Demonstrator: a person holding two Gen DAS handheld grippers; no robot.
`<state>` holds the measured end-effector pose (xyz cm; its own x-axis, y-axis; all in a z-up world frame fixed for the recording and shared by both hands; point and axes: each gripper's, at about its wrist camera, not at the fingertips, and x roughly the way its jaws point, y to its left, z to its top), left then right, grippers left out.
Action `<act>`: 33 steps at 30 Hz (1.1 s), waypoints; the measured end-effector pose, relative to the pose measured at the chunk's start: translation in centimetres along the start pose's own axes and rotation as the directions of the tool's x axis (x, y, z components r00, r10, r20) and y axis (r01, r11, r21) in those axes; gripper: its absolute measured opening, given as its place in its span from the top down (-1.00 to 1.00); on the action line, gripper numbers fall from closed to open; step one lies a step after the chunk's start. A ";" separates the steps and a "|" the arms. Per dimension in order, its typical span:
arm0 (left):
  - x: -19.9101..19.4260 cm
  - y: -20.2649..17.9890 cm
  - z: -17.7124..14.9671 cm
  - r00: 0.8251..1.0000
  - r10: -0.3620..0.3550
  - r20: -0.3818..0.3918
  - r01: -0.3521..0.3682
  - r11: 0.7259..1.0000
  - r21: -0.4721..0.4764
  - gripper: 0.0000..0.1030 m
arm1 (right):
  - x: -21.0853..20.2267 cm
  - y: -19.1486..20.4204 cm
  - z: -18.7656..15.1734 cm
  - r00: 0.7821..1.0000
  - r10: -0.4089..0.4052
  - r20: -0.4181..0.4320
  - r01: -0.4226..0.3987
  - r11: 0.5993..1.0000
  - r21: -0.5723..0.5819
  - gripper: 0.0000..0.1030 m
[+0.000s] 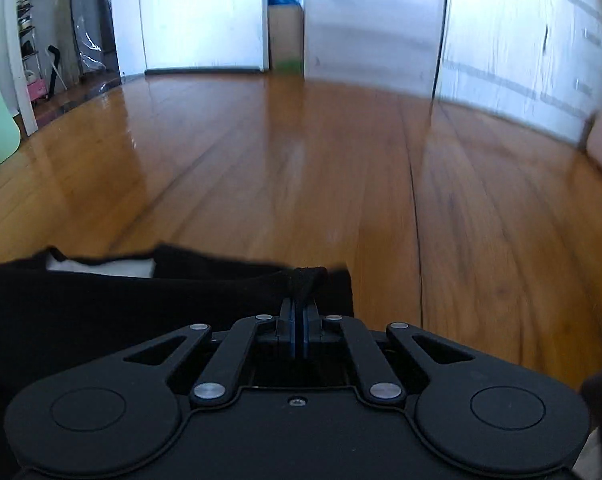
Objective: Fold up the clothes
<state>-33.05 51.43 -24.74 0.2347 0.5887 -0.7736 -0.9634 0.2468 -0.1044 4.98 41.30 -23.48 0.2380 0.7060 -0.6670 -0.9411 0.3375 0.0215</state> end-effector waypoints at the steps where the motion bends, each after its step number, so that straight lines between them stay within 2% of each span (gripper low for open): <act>1: 0.3 0.1 0.1 1.000 -0.004 -0.005 0.004 1.000 -0.008 -0.47 | -0.5 -0.2 -0.3 1.000 -0.005 0.026 0.005 1.000 0.000 0.92; 3: 0.8 0.3 0.1 1.000 -0.002 -0.014 0.002 1.000 -0.019 -0.58 | -1.2 -0.3 -0.4 0.998 -0.010 0.068 0.008 1.000 0.028 0.92; 5: 1.1 0.4 -0.1 1.000 0.013 -0.020 -0.013 1.000 -0.017 -0.59 | -1.1 -1.0 -0.7 0.997 -0.020 0.080 0.016 0.999 0.050 0.92; 7: 1.0 0.3 -0.4 0.999 0.045 -0.026 -0.046 0.999 -0.009 -0.65 | 0.7 -0.7 -0.3 0.998 -0.054 0.038 0.053 0.998 0.021 0.92; 10: 0.9 0.2 -0.8 0.995 0.095 -0.035 -0.094 0.996 0.005 -0.68 | 2.3 -1.6 -0.6 0.998 -0.037 -0.046 0.038 0.999 0.033 0.91; 11: 0.9 0.2 -1.0 0.993 0.111 -0.037 -0.111 0.994 0.010 -0.76 | 2.4 -1.8 -0.8 0.998 -0.048 -0.051 0.050 0.998 0.035 0.86; 12: 0.8 0.1 -1.1 0.991 0.127 -0.040 -0.127 0.992 0.014 -0.86 | 2.8 -2.1 -0.8 0.997 -0.045 -0.070 0.048 0.998 0.041 0.71; 13: 0.8 0.4 -1.2 0.991 0.127 -0.049 -0.127 0.992 0.007 -0.87 | 3.0 -2.4 -0.9 0.995 -0.044 -0.085 0.049 0.997 0.054 0.56; 14: 0.8 0.9 -1.2 0.991 0.119 -0.062 -0.120 0.993 -0.007 -0.87 | 2.9 -2.9 -1.0 0.995 -0.048 -0.090 0.055 0.995 0.080 0.25; 15: 0.9 1.3 -1.2 0.991 0.111 -0.075 -0.113 0.993 -0.021 -0.87 | 2.8 -3.3 -1.0 0.994 -0.052 -0.096 0.062 0.992 0.107 0.09; 17: 0.6 2.5 -1.1 0.993 0.076 -0.085 -0.083 0.994 -0.076 -0.87 | 1.8 -4.3 -1.6 0.995 -0.043 -0.088 0.058 0.983 0.172 0.08; 19: 0.1 3.2 -1.1 0.994 0.056 -0.092 -0.067 0.990 -0.123 -0.83 | 0.2 -5.0 -2.3 0.998 0.004 -0.057 0.008 0.976 0.217 0.06; 22: -0.4 3.3 -1.2 0.995 0.027 -0.093 -0.041 0.989 -0.144 -0.83 | -0.9 -4.9 -4.0 0.985 0.171 -0.024 -0.162 0.964 0.213 0.05; 23: -0.6 3.3 -1.2 0.996 0.016 -0.092 -0.030 0.989 -0.144 -0.83 | -0.9 -4.8 -4.6 0.979 0.202 -0.035 -0.191 0.959 0.211 0.05; 25: -1.2 3.1 -1.4 0.996 0.009 -0.092 -0.023 0.989 -0.149 -0.83 | 0.0 -4.7 -5.5 0.983 0.124 -0.135 -0.093 0.972 0.215 0.04; 28: -2.3 2.8 -2.2 0.993 -0.014 -0.120 -0.004 0.989 -0.149 -0.83 | -1.8 -4.1 -6.8 0.983 0.098 -0.155 -0.065 0.976 0.207 0.04; 30: -3.1 2.7 -3.1 0.987 -0.039 -0.153 0.016 0.989 -0.147 -0.83 | -4.1 -3.8 -7.6 0.976 0.133 -0.173 -0.091 0.969 0.230 0.02; 33: -4.2 2.5 -4.5 0.976 -0.075 -0.202 0.046 0.989 -0.144 -0.83 | -7.6 -4.7 -9.9 0.962 0.185 -0.199 -0.109 0.934 0.341 -0.05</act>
<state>-37.02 46.11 -24.53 0.2751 0.4005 -0.8740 -0.9602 0.1603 -0.2287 5.26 28.19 -25.94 0.0074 0.6180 -0.7861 -0.8229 0.4504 0.3464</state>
